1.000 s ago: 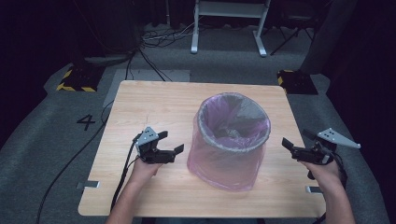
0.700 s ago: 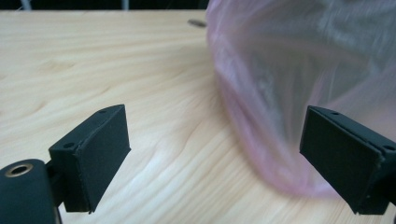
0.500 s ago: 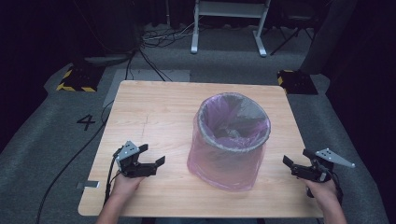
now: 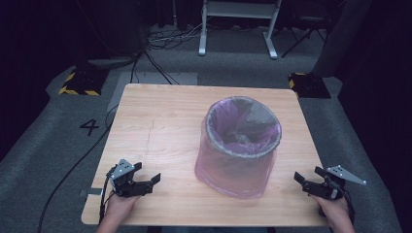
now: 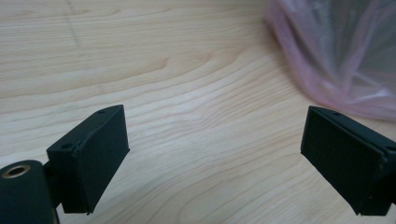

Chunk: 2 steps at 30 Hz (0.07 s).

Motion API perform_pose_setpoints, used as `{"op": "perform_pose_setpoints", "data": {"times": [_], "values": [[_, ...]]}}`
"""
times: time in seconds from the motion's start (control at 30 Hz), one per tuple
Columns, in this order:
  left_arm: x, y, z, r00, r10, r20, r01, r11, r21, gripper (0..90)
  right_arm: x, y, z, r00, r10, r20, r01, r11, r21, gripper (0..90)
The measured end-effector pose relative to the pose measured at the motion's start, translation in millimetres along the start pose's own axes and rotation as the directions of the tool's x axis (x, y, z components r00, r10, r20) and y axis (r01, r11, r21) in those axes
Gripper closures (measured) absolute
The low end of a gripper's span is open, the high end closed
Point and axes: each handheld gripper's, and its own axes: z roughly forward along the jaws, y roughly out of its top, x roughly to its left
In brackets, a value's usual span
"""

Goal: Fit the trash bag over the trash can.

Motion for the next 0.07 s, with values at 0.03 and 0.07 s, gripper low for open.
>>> {"op": "perform_pose_setpoints", "data": {"times": [0.03,0.07], "values": [[0.1,0.1,-0.5,1.0000,-0.001,-0.002,0.001,1.0000,0.001,7.8,-0.3,-0.8,-0.4,1.0000,0.001,0.004,-0.001,1.000,0.000,0.0],[0.2,0.3,-0.1,1.0000,0.002,-0.010,-0.002,1.0000,0.003,7.8,-0.4,-1.3,-0.9,0.9999,0.007,0.008,-0.007,1.000,0.000,0.0]]}}
